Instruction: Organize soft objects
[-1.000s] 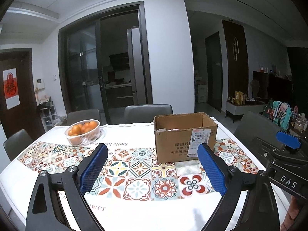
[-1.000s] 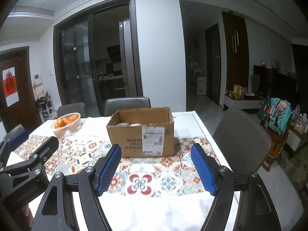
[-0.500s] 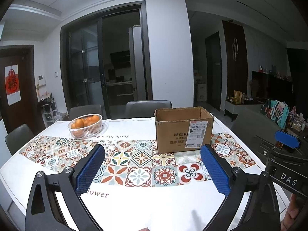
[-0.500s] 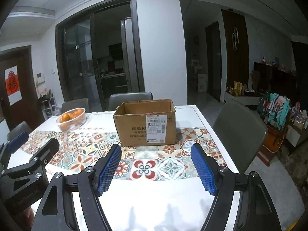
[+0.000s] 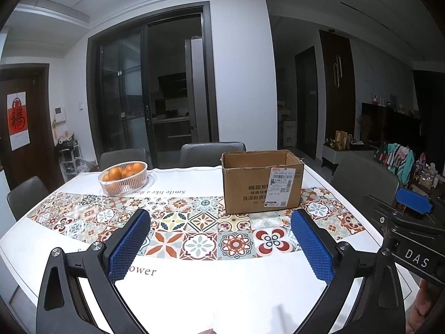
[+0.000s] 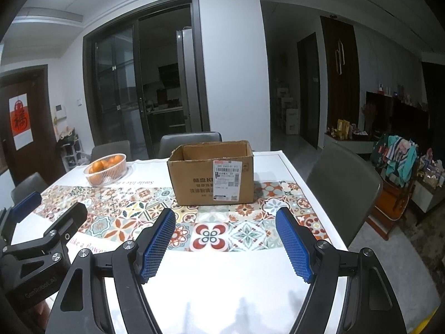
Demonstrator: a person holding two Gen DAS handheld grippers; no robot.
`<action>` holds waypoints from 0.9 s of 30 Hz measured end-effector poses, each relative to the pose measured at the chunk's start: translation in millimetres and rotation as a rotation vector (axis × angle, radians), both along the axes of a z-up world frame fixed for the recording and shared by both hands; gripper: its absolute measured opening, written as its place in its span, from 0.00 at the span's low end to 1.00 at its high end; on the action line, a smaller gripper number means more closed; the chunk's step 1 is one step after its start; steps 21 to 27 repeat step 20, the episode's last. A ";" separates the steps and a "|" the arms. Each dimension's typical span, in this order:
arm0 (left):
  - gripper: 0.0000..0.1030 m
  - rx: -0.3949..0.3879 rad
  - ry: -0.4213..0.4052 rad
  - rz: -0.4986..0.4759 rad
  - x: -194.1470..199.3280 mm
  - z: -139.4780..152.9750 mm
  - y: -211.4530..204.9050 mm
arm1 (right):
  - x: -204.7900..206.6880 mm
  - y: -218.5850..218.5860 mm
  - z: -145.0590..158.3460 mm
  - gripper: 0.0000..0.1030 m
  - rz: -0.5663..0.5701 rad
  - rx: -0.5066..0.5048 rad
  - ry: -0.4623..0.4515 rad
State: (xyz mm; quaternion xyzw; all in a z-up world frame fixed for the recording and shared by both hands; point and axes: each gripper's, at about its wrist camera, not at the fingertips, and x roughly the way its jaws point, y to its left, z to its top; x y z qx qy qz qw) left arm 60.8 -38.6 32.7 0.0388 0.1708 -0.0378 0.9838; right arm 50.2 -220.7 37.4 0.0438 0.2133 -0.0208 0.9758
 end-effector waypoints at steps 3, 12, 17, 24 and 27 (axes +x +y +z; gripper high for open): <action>1.00 0.003 -0.003 -0.002 -2.7 -0.2 -2.1 | -2.7 -1.6 -1.2 0.73 -0.002 0.002 0.002; 1.00 0.003 0.000 -0.006 -3.9 -0.6 -3.5 | -4.9 -3.6 -1.4 0.73 -0.007 0.006 -0.002; 1.00 -0.004 0.011 -0.008 -2.7 -3.1 -2.6 | -5.2 -5.5 -2.4 0.73 -0.004 0.010 0.007; 1.00 -0.003 0.013 -0.006 -2.2 -3.7 -1.2 | -4.5 -6.3 -2.4 0.73 -0.005 0.007 0.011; 1.00 -0.003 0.013 -0.006 -2.2 -3.7 -1.2 | -4.5 -6.3 -2.4 0.73 -0.005 0.007 0.011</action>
